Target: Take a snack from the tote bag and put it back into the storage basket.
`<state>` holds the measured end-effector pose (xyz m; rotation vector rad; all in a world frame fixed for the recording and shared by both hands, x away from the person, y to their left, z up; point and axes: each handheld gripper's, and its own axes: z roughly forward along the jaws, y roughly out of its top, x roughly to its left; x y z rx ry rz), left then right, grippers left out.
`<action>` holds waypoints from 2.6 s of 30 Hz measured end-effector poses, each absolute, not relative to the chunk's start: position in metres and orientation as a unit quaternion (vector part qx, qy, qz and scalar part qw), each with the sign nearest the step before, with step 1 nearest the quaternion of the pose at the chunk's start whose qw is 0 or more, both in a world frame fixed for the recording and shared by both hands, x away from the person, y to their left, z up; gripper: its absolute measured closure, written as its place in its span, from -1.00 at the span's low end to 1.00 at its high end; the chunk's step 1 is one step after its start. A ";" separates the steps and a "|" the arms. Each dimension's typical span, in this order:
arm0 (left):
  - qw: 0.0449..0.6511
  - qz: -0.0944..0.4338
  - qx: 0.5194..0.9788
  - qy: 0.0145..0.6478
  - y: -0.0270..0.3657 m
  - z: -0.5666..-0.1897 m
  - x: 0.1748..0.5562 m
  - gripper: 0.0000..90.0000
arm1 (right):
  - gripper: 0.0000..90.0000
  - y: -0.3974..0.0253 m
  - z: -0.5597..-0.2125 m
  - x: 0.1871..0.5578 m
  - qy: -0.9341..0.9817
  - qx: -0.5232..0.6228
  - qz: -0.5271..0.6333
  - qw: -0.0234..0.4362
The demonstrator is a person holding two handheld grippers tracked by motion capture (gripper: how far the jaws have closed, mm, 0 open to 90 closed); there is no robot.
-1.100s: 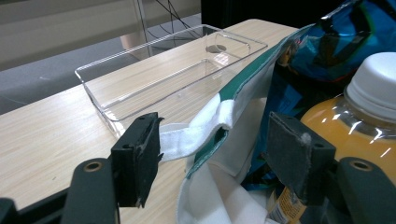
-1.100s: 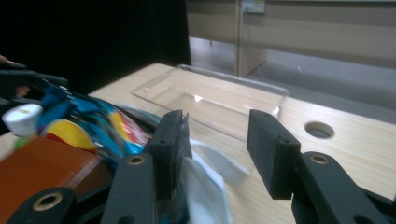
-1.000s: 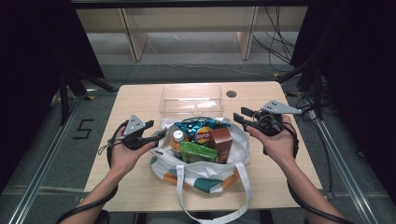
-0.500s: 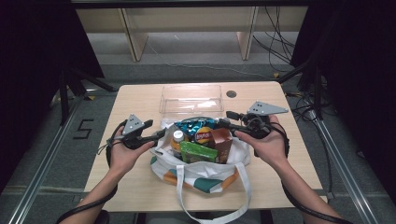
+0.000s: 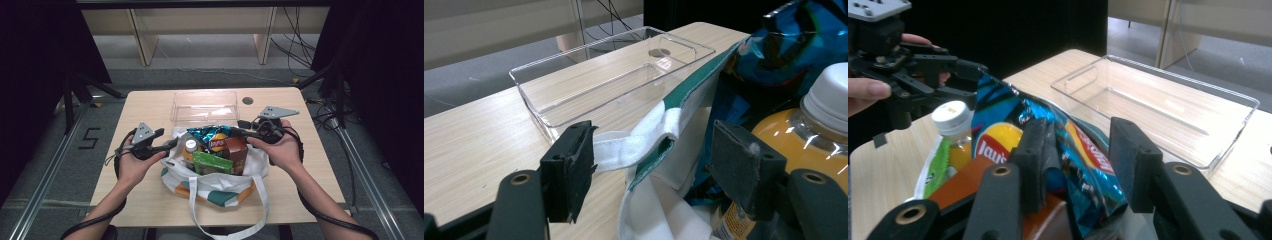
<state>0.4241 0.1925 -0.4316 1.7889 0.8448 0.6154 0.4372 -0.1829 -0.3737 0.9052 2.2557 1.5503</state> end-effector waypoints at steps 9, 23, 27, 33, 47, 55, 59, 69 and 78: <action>0.513 0.254 0.739 0.355 0.194 -0.432 0.425 -0.27 | 0.58 -0.184 -0.378 0.447 0.783 0.320 0.519 0.121; 0.512 0.255 0.737 0.360 0.195 -0.432 0.425 -0.27 | 0.98 -0.178 -0.382 0.445 0.786 0.321 0.511 0.134; 0.511 0.255 0.737 0.361 0.196 -0.432 0.425 -0.27 | 0.99 -0.177 -0.382 0.443 0.781 0.318 0.519 0.143; 0.512 0.257 0.738 0.358 0.195 -0.431 0.426 -0.28 | 1.00 -0.176 -0.381 0.441 0.775 0.297 0.535 0.154; 0.510 0.256 0.738 0.359 0.195 -0.432 0.425 -0.29 | 1.00 -0.172 -0.371 0.431 0.759 0.303 0.554 0.161; 0.518 0.250 0.733 0.364 0.196 -0.432 0.426 -0.28 | 1.00 -0.173 -0.366 0.431 0.751 0.291 0.566 0.176; 0.520 0.248 0.730 0.367 0.196 -0.432 0.426 -0.28 | 1.00 -0.174 -0.364 0.431 0.750 0.290 0.566 0.182; 0.521 0.248 0.730 0.368 0.195 -0.432 0.426 -0.28 | 1.00 -0.174 -0.353 0.427 0.740 0.284 0.578 0.196; 0.525 0.246 0.726 0.368 0.195 -0.431 0.426 -0.28 | 1.00 -0.173 -0.343 0.428 0.728 0.279 0.591 0.206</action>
